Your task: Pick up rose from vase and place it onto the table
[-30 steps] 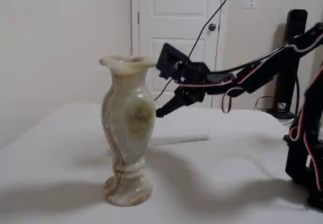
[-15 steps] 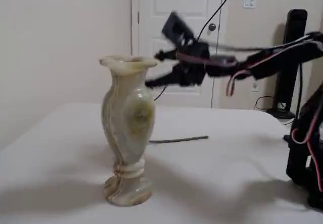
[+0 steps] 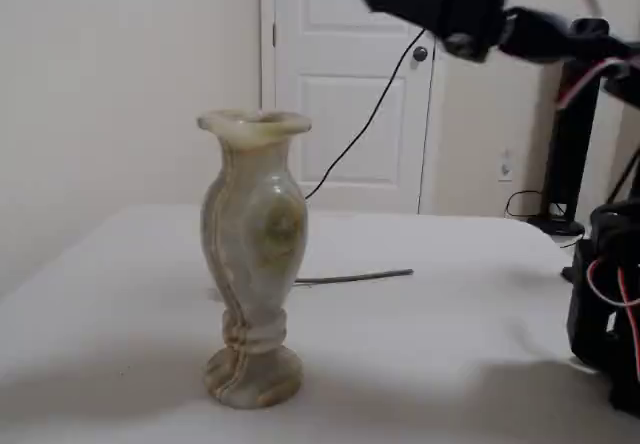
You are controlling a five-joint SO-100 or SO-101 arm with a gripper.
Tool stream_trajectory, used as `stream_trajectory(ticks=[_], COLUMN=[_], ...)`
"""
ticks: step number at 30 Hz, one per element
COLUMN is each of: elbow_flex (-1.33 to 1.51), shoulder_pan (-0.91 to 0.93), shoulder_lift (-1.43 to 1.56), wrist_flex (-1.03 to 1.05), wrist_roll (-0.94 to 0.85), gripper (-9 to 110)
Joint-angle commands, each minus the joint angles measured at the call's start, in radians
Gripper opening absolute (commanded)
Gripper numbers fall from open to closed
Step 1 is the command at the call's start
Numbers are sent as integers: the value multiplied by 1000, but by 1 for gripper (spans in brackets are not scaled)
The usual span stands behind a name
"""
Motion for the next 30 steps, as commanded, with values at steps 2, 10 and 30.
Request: stream_trajectory(ticks=[2,10,30], elbow_flex=[-67,114,687], shoulder_pan=[-43,-80,-135], shoulder_lift=[265,353,353], wrist_flex=[362,597,707], wrist_roll=[546,713,842], gripper=[0,0,0])
